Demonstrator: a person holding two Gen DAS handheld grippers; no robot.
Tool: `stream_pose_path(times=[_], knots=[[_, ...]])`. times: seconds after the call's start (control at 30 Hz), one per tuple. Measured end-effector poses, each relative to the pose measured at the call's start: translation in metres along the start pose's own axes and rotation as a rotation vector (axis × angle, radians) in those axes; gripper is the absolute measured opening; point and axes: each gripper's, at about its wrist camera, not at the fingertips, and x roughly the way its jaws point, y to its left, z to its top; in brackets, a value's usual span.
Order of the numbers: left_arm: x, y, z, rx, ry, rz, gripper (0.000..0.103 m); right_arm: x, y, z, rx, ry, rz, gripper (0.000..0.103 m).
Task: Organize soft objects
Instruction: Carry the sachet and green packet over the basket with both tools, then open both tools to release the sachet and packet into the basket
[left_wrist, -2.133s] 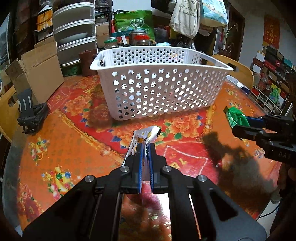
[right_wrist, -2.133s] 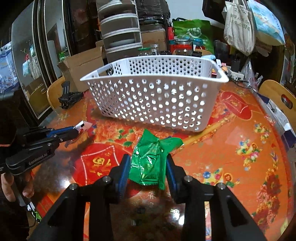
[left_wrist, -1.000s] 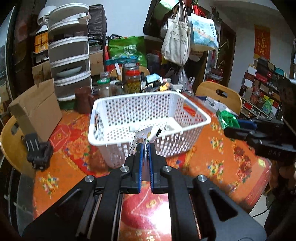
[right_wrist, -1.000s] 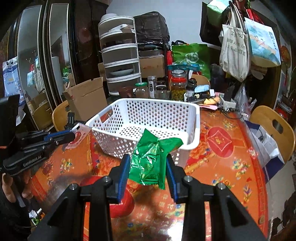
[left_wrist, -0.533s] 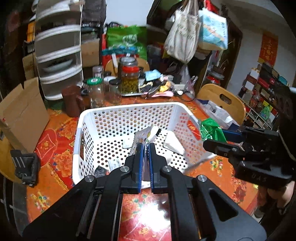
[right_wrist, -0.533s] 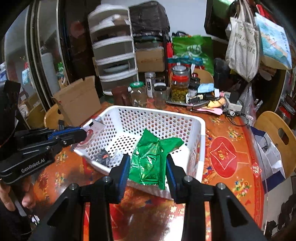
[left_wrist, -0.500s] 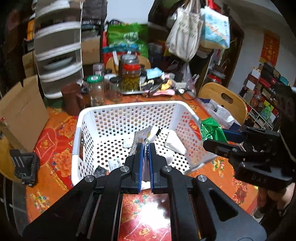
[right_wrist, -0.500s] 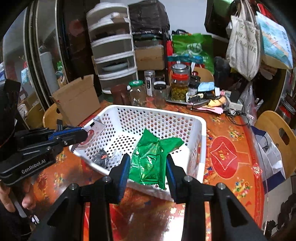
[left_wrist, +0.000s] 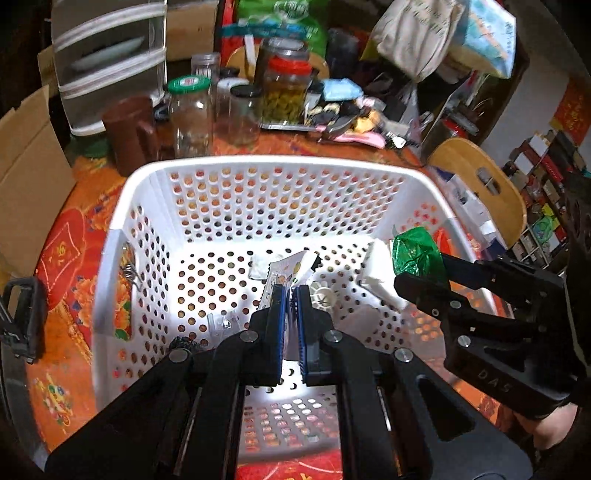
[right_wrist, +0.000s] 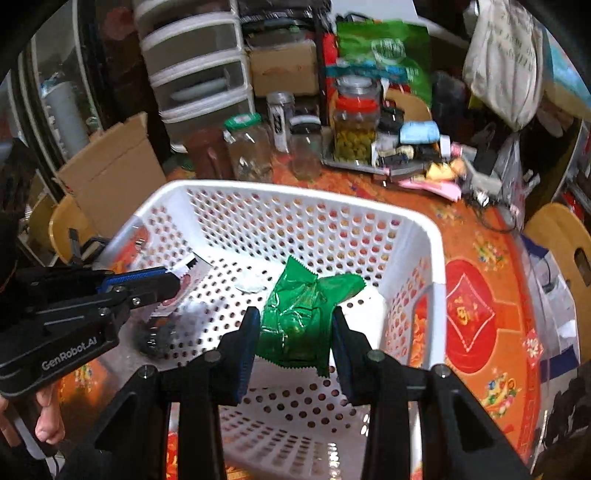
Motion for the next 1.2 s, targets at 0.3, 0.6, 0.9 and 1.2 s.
stream_pose_path(times=[0.3, 0.6, 0.9, 1.2], knots=[[0.026, 0.003, 0.004, -0.034, 0.052, 0.027, 0.005, 0.028, -0.003, 0.001, -0.012, 0.075, -0.016, 0.037], [0.019, 0.017, 0.000, -0.081, 0.024, 0.006, 0.063, 0.027, -0.001, -0.003, 0.001, 0.062, 0.050, 0.063], [-0.045, 0.036, -0.017, -0.111, -0.141, 0.023, 0.098, -0.024, -0.002, -0.015, 0.022, -0.054, 0.063, 0.097], [-0.125, 0.038, -0.093, -0.003, -0.300, 0.132, 0.103, -0.105, -0.023, -0.091, 0.131, -0.196, 0.029, 0.103]])
